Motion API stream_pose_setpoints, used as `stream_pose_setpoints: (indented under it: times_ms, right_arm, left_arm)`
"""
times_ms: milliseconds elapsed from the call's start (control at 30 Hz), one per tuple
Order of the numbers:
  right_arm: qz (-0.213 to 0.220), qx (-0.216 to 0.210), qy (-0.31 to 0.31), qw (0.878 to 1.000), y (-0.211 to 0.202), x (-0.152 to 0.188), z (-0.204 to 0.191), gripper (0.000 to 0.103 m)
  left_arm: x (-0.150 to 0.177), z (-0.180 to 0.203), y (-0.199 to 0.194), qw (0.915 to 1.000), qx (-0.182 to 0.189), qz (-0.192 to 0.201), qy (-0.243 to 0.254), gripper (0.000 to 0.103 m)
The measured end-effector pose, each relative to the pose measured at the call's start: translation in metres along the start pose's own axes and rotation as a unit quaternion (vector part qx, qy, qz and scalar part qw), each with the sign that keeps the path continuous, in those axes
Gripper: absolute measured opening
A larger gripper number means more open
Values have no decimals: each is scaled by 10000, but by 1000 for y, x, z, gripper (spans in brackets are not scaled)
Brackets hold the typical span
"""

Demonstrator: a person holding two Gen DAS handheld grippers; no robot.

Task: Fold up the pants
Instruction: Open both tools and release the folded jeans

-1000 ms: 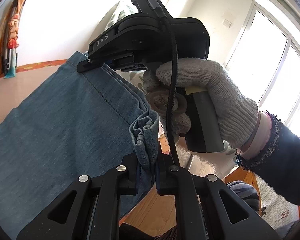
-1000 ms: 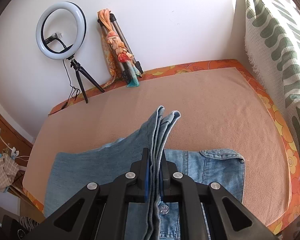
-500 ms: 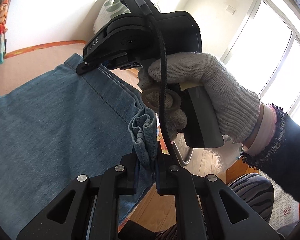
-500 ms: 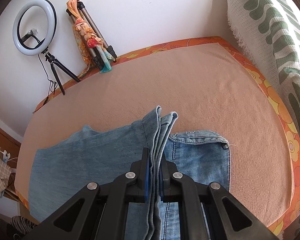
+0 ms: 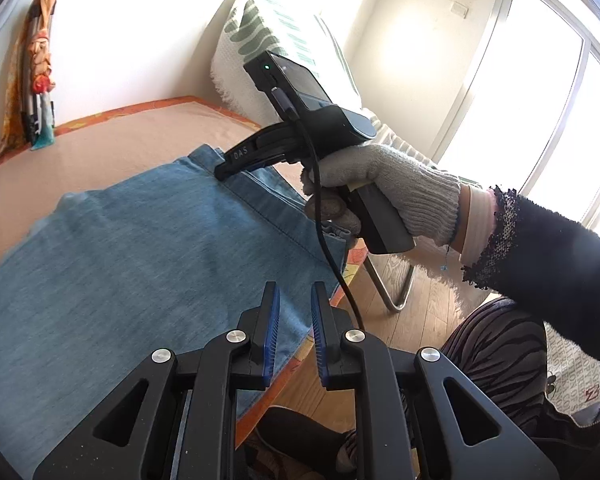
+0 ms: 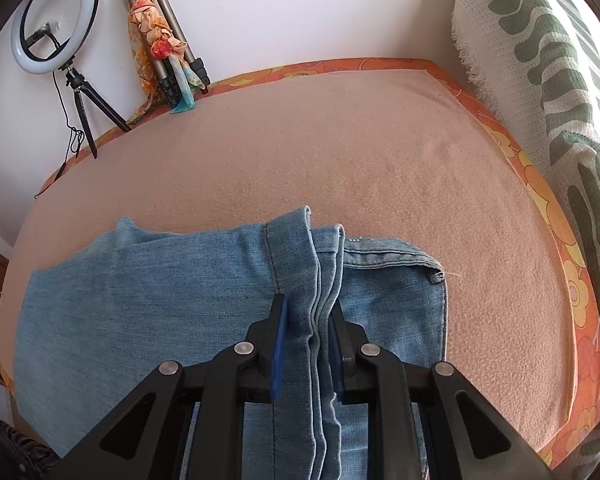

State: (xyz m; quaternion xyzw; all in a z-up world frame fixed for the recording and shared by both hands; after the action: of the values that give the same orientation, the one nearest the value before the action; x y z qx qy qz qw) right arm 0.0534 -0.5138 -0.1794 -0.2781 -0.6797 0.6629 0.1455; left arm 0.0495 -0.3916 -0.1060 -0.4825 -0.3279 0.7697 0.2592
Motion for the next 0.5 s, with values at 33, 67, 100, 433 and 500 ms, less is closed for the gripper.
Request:
stream_pose_setpoints:
  times_ms: [33,67,100,433,500]
  right_arm:
    - [-8,111,10,9999,-1,1,1,21]
    - [-10,270,29,9996,-2,1,3,24]
    - [11,415,26,9991,-5,2,4,29]
    - [804,85,-191,9965,-73,4,-41,34]
    - [890,-171,-388,9951,-82,4,-68,34]
  left_arm:
    - [2,-5,-9,9999,-46,50,-79,14]
    - [4,-9,-19,9998,-88,103,-177,14]
    - [7,-13,-29,9994,-137,172,-275,14]
    - [82,-106,-102,9836,-1099,555,-1320,19]
    - [101,-123,-108,9784,-1279,512,-1543,19]
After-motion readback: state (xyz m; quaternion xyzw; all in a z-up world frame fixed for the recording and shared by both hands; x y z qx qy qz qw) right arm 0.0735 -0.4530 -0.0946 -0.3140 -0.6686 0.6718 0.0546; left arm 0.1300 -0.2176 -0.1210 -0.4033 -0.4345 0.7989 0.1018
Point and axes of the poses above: each gripper's, at about its wrist camera, not at the fingertips, and y roughly the way its jaws point, z to its right, x to its underside, the point moved 5 cm from there along y, roughly the way its jaws point, and after that the axes turned 12 degrees about -z, right-handed, at the moved point
